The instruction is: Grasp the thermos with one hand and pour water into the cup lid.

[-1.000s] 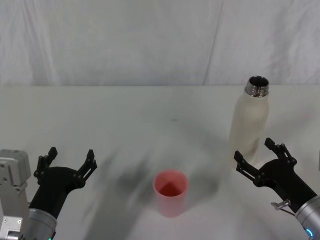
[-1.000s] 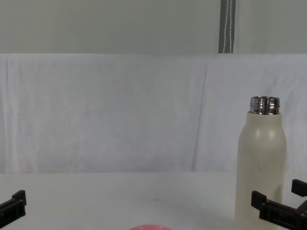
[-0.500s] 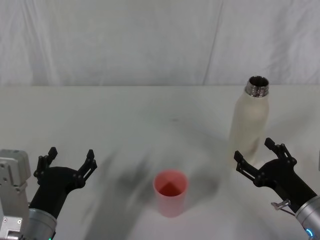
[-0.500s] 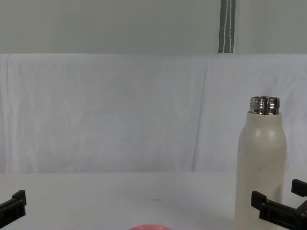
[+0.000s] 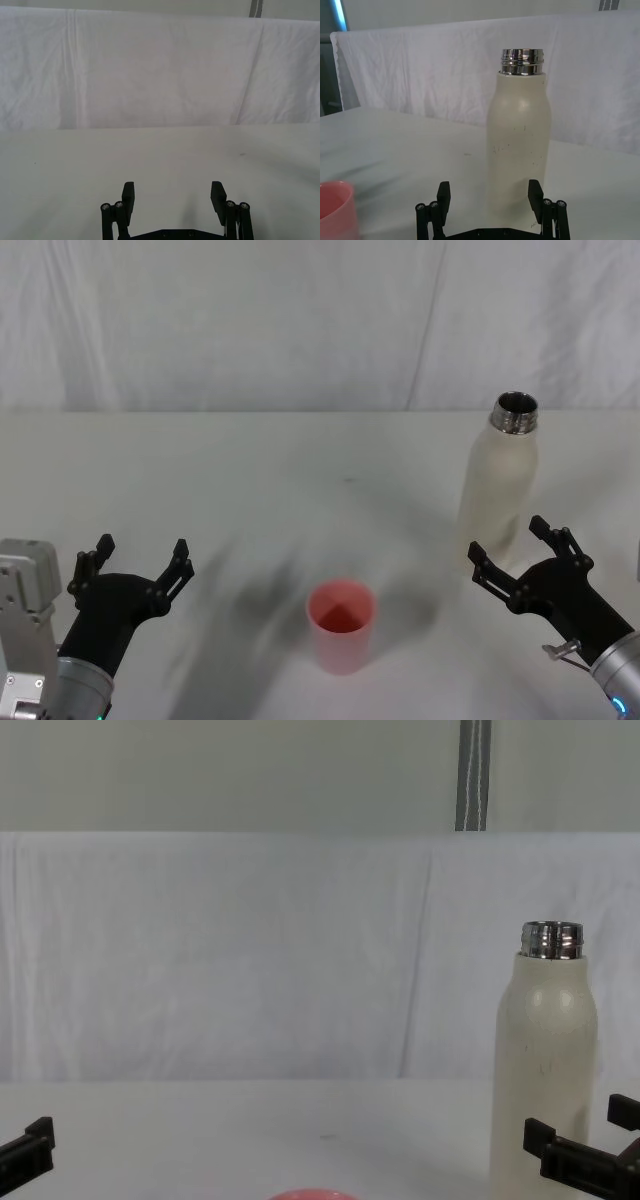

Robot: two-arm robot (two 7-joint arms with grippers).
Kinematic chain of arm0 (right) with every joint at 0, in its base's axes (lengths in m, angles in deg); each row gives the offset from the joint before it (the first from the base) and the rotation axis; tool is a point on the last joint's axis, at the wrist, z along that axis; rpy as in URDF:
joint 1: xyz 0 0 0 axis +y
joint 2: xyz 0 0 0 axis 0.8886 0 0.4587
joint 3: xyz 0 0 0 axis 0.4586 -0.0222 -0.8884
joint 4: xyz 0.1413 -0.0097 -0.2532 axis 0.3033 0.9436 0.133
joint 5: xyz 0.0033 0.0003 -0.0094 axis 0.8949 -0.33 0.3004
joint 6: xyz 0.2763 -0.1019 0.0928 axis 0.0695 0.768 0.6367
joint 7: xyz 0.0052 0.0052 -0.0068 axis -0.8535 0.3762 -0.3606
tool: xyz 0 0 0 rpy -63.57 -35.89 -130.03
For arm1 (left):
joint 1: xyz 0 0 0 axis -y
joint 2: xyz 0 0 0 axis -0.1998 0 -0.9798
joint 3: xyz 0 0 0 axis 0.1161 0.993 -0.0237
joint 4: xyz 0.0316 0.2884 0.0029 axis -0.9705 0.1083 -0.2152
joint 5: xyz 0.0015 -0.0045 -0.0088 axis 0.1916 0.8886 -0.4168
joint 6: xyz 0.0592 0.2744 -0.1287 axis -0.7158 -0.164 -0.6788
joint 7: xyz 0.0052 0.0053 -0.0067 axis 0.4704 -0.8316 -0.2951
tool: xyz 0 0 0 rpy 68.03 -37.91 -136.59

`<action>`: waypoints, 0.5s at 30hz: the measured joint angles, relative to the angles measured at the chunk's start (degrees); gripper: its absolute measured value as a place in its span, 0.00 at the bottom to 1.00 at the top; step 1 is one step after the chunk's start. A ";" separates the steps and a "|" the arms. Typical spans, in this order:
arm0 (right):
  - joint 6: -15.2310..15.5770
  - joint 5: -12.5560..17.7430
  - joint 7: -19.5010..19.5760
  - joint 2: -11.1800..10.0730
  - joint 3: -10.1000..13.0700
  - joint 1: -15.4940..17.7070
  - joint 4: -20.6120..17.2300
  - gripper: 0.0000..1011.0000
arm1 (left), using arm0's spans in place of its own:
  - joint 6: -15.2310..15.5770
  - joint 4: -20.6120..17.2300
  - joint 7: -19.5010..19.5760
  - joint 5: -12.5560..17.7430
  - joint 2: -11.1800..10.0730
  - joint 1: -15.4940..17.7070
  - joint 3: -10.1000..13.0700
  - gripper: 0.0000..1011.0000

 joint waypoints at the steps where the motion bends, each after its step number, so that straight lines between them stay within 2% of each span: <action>1: 0.00 0.00 0.00 0.00 0.00 0.00 0.00 0.99 | 0.00 0.00 0.00 0.00 0.00 0.00 0.00 0.99; 15: 0.00 0.00 0.00 0.00 0.00 0.00 0.00 0.99 | 0.00 0.00 0.00 0.00 0.00 0.00 0.00 0.99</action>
